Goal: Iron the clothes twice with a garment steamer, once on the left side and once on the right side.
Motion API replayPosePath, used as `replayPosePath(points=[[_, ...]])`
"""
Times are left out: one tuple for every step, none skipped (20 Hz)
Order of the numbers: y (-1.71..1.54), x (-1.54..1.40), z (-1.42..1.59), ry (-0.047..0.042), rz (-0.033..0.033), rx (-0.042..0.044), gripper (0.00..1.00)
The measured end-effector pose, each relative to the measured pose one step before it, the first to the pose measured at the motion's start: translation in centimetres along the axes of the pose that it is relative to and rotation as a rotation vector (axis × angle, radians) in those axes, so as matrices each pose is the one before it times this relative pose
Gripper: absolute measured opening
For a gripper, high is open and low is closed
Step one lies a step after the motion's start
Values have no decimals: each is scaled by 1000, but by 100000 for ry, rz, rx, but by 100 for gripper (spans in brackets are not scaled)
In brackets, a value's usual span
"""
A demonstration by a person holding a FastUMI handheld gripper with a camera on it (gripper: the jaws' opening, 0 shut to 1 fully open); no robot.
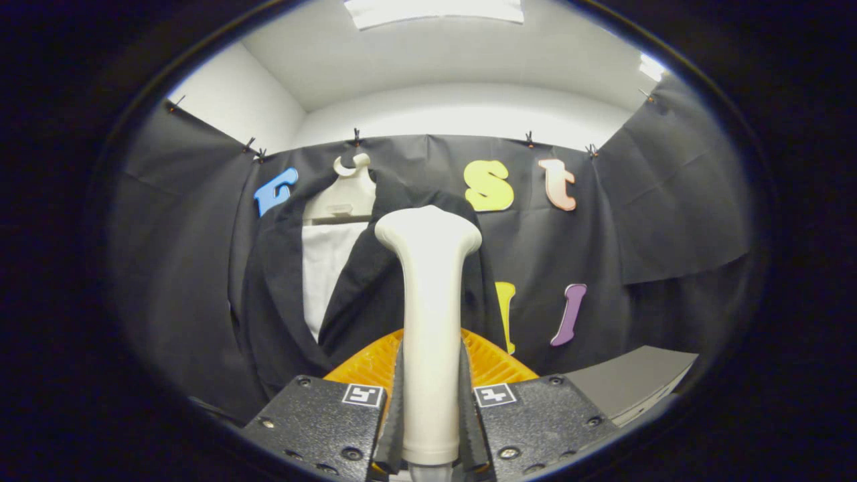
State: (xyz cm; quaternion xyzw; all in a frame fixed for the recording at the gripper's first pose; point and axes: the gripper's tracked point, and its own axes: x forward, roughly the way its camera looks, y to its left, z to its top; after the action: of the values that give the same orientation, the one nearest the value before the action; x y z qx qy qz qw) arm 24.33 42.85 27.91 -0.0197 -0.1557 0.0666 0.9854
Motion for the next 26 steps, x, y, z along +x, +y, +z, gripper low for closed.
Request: replayPosePath(points=[[65,543,619,-1495,-864,-466,36],[2,494,437,-842,-482,-767,36],[-15,524,258,-700,-337,-529,36],[151,413,-154,486,-347,-357,36],[51,310,-331,836,-335,173,36],[65,229,-485,1602,-165,-78,36],[-4,0,-800,2088,94,94,36],[-227,-48,-731,2119,-191,431,36],[-322,-161,-1017,1669,-490,461,36],[-489,-634,-1036,1288,-827,174,36],[-480,-507,-1034,1451,-594,-421,36],[-218,-366,-884,1419,-71,-50,36],[-138,-329,-752,1400,90,-378,36],[-140,-323,-492,761,146,-325,36],[-50,-406,-322,130,117,-498,36],[-62,-528,-446,-212,145,-649,36],[35,-585,-520,119,290,-594,36],[27,-455,-573,628,592,-413,36],[24,-378,-732,1474,497,-355,36],[0,-284,-830,1769,581,152,36],[-52,-247,-602,1717,180,508,36],[-169,-182,-519,1105,-15,472,36],[-162,-221,-307,544,-220,-40,36],[-148,-120,-277,585,-255,-293,36],[-56,-121,-293,640,-100,-228,36],[-6,-225,-427,711,-56,-311,36]])
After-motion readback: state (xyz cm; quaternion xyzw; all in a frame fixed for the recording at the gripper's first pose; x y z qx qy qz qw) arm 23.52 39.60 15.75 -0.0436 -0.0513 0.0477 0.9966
